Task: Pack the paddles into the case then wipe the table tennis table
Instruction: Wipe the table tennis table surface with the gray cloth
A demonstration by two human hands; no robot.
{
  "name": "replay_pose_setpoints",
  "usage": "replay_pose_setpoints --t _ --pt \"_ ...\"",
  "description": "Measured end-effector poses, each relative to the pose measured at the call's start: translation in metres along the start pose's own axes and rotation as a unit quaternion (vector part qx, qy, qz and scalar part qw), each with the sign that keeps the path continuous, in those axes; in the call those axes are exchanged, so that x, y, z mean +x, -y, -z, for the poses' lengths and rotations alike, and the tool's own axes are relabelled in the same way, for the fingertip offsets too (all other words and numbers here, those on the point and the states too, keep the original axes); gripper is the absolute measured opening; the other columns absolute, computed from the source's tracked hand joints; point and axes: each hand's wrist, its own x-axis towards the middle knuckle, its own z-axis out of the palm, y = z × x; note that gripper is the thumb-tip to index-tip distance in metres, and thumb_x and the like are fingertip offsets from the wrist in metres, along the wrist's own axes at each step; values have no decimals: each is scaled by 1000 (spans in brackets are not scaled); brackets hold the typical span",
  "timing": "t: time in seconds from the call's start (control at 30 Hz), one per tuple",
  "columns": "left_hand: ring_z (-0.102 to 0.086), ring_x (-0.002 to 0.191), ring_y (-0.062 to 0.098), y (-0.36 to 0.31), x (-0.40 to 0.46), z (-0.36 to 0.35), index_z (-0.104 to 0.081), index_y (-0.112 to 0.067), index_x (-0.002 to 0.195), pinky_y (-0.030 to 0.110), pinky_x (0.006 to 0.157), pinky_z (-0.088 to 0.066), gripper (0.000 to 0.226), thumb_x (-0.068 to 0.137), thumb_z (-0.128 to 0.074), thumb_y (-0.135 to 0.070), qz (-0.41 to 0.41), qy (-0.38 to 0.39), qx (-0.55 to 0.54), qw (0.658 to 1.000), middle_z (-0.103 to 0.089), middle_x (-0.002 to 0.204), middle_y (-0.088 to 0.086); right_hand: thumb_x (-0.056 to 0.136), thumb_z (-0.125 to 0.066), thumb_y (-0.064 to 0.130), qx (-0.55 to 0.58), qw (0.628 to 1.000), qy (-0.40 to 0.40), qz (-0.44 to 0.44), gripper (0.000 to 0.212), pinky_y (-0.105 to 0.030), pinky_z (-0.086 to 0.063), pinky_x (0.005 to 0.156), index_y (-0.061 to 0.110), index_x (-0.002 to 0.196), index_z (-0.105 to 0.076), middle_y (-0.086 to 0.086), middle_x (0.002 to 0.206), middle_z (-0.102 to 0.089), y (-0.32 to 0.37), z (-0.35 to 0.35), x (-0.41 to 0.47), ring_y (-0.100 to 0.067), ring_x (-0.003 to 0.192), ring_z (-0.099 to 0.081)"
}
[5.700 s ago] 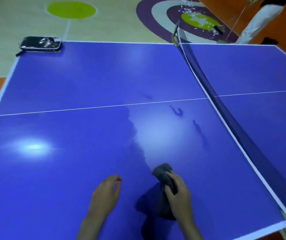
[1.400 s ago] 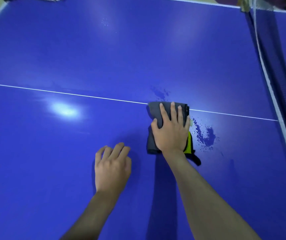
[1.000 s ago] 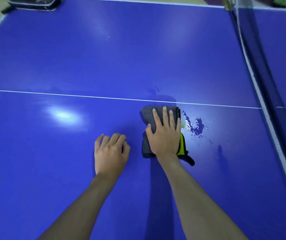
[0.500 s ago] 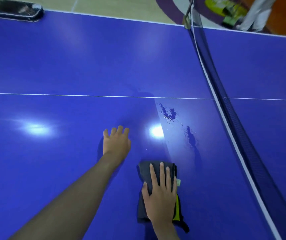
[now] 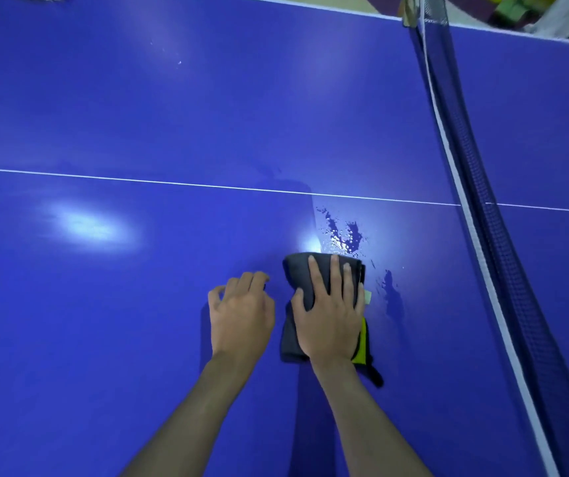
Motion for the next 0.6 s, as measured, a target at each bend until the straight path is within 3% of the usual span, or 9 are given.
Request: replay_pose_setpoints --t 0.4,0.5,0.6 --pt "-55 73 24 -20 11 -18 -65 -18 94 44 87 -45 12 87 -63 -9 43 -48 98 993 -61 85 -5 99 -33 55 25 999 -5 39 62 -51 -12 127 39 159 -34 -2 170 -25 -9 -23 175 -25 157 -22" --pt "-48 66 25 -23 23 -15 -60 -17 85 43 84 -44 10 84 -63 -7 57 -24 107 992 -55 76 -3 100 -32 55 28 998 -3 49 62 -52 -13 127 37 160 -33 -3 171 -25 -11 -20 173 -26 157 -22" --pt "-49 66 25 -27 37 -7 -57 -17 86 41 82 -42 9 85 -62 -10 69 53 109 990 -57 77 -2 101 -31 54 26 998 -2 50 62 -52 -16 127 35 160 -35 -4 170 -26 -15 -13 154 -28 156 -24"
